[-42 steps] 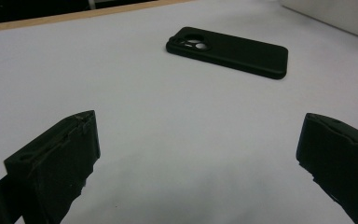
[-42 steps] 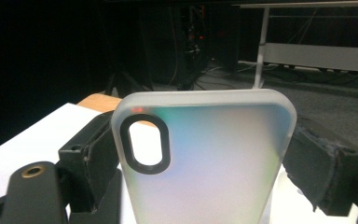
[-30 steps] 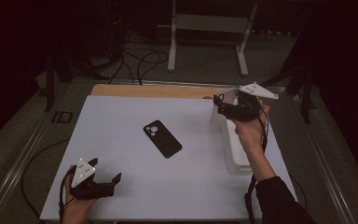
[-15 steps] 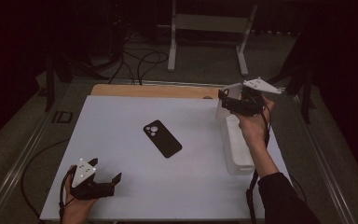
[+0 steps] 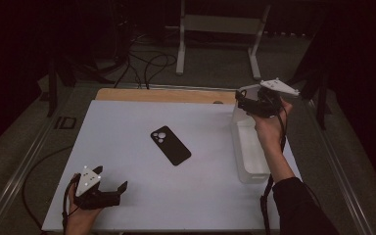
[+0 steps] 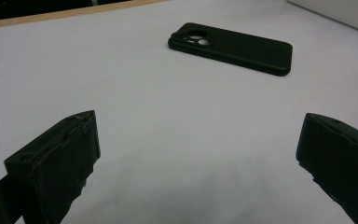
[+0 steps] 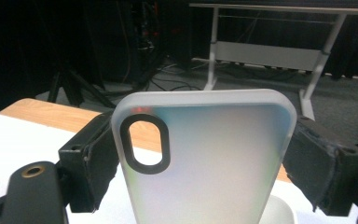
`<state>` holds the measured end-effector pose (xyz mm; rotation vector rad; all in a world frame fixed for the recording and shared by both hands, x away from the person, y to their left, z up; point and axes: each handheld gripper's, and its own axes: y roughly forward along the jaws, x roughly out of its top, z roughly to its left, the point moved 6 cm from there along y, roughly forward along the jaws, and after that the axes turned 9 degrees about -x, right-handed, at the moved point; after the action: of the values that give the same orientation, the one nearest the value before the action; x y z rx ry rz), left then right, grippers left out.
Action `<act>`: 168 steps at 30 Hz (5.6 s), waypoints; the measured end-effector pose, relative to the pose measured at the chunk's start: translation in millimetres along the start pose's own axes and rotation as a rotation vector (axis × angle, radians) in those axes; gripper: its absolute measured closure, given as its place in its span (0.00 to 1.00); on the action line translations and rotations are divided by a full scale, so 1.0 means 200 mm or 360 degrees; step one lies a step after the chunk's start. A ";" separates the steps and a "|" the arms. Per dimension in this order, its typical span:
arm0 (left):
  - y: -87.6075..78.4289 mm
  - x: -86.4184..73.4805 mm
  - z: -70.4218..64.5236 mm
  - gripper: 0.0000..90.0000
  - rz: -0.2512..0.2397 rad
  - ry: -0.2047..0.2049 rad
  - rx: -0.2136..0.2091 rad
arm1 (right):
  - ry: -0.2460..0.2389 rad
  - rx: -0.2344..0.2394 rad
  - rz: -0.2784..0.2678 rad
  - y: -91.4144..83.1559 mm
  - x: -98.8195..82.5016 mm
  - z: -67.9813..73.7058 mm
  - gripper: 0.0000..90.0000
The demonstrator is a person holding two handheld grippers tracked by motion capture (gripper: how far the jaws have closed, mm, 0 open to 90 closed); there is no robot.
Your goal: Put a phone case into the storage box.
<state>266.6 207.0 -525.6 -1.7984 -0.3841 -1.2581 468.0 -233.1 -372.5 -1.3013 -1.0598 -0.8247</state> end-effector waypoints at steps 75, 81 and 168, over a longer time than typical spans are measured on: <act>-0.01 -0.01 0.02 0.00 -0.0020 -0.0033 -0.0003 | 0.0113 -0.0319 0.0442 0.47 -0.36 -0.18 0.18; -0.01 -0.01 0.02 0.00 -0.0023 -0.0036 -0.0006 | 0.0105 -0.0333 0.0443 0.49 -0.37 -0.16 0.18; 0.01 -0.01 0.01 0.00 -0.0007 -0.0024 -0.0003 | -0.0194 0.0348 0.0197 -0.19 -0.35 0.15 0.10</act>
<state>267.9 207.3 -527.4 -1.8108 -0.3956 -1.2490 404.1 -214.9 -427.0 -1.2287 -1.1204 -0.5258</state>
